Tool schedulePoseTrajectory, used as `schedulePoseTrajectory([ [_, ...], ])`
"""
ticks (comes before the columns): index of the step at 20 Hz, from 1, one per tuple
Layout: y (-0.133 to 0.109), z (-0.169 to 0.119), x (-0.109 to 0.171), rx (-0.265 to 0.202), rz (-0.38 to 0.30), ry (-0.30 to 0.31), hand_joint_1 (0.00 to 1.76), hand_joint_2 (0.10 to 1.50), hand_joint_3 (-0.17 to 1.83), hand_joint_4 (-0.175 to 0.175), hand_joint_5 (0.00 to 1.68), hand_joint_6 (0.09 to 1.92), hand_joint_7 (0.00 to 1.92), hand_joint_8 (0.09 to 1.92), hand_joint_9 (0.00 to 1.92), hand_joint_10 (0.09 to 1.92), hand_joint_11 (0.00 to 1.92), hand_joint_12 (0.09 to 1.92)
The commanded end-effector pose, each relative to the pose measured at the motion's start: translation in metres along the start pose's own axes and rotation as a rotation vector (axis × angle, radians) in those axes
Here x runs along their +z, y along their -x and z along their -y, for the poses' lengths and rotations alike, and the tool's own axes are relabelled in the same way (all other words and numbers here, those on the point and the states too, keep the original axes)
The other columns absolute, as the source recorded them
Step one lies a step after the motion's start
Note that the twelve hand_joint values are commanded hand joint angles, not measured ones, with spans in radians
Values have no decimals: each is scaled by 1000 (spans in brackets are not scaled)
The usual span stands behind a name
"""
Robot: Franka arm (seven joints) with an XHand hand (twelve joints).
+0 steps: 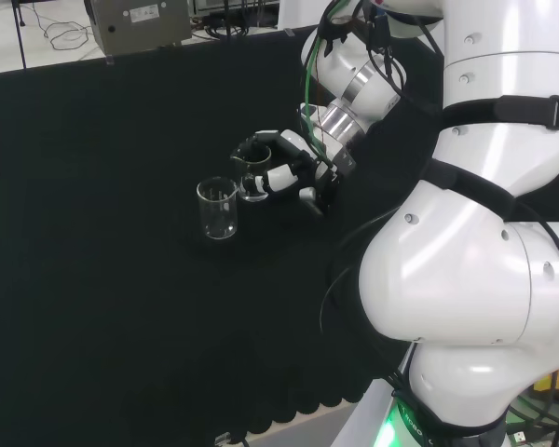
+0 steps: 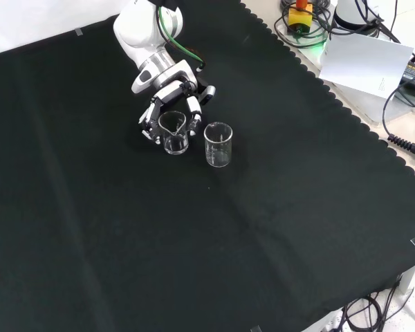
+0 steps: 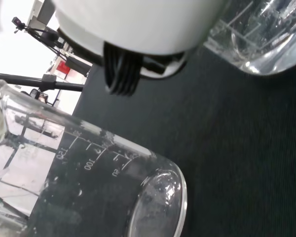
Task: Pick up the beaker on the right.
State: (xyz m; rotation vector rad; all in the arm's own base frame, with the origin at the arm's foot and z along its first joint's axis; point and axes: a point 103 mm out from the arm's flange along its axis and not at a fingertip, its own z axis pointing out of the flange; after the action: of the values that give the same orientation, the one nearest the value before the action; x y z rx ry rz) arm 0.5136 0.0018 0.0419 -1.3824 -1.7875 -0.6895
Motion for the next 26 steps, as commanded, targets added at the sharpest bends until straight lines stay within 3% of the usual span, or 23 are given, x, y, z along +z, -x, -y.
schedulePoseTrajectory([
  [1,-1,1,-4,35,7,65,1334,707,594,-112,991,996,1003,901,1209,551,611,1219],
  [3,-3,0,-3,39,11,64,1401,646,695,-144,1057,968,1143,895,1354,547,868,1068],
  [4,-5,0,-8,39,25,71,1409,681,635,-158,1086,917,1133,890,1338,603,947,1000],
  [5,-8,-2,-8,41,89,31,1411,728,554,-167,1102,876,1112,888,1312,651,999,943],
  [9,-20,-12,-18,-9,165,14,1418,743,502,-175,1165,763,1133,809,1320,654,1099,816],
  [10,-19,-8,-20,-7,172,32,1419,739,506,-175,1171,756,1138,801,1324,650,1105,808],
  [11,-18,-7,-21,-46,227,54,1419,732,518,-175,1174,752,1141,796,1327,653,1110,800],
  [15,-28,-1,-46,-47,181,58,1419,689,611,-175,1162,805,1128,832,1320,718,1122,775],
  [18,-30,8,-74,-109,92,8,1323,690,655,-175,1153,847,1191,838,1452,756,1130,778],
  [20,-32,13,-89,-89,167,-11,1306,690,667,-175,1146,866,1196,850,1479,762,1130,778],
  [21,-47,15,-88,-35,273,-11,1303,690,673,-175,1142,876,1194,859,1486,764,1129,777],
  [22,-53,16,-89,-22,306,-13,1302,689,677,-175,1139,882,1193,865,1490,766,1129,777],
  [26,-59,22,-106,-42,322,-45,1299,679,706,-175,1131,909,1185,892,1496,777,1125,782],
])
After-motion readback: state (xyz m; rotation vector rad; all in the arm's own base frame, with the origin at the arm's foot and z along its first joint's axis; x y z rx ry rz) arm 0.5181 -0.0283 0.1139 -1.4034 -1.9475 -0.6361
